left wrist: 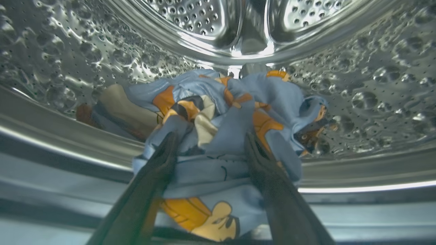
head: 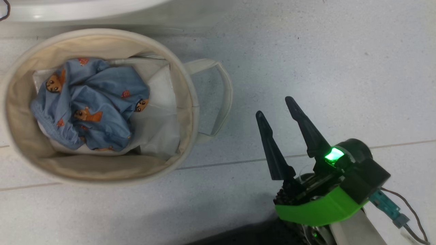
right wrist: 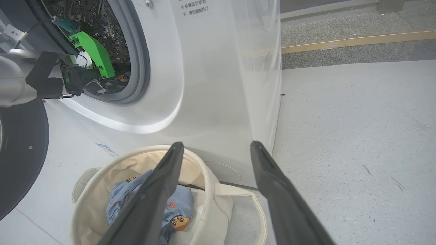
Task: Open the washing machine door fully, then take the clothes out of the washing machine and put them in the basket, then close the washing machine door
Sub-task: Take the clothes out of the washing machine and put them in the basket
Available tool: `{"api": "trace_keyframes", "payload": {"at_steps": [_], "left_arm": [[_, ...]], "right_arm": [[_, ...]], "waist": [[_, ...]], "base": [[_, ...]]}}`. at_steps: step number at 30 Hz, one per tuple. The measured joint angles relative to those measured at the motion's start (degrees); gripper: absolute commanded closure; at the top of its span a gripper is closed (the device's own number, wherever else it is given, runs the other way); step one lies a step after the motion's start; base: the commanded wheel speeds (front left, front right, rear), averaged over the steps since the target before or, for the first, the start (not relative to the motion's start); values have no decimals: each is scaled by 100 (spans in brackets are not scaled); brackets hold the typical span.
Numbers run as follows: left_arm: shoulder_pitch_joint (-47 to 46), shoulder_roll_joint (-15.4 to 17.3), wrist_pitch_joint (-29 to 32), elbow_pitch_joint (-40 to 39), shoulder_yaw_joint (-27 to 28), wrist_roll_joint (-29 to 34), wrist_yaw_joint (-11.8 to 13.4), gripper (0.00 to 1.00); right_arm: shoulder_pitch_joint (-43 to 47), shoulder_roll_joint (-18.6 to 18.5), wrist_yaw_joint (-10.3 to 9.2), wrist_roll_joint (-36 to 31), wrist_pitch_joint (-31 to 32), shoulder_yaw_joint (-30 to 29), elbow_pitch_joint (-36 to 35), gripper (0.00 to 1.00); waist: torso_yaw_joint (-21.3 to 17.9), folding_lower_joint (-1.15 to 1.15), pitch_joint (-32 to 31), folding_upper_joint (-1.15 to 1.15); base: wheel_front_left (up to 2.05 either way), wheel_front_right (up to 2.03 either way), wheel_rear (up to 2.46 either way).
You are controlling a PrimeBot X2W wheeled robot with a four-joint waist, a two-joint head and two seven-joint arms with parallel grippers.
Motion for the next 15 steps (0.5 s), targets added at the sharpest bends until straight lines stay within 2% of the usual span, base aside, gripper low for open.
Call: {"api": "trace_keyframes", "payload": {"at_steps": [1,2,7,15], "left_arm": [[-16,-3,113,0,-24,0,-3,87],[-16,-5,194,1,-56,1,-9,100],[25,-57,283,44,-134,34,-63,100],[592,-121,175,196,-123,-120,-204,100]], "right_arm": [[-1,0,0,0,0,-2,0,0],[-2,0,0,0,0,-1,0,0],[-17,0,0,0,0,15,24,0],[-121,0,0,71,0,138,169,0]], "waist": [[6,0,1,0],[14,0,0,0],[65,0,-48,0],[86,0,-452,0]], "base": [[0,0,0],[0,0,0],[0,0,0],[0,0,0]]}}
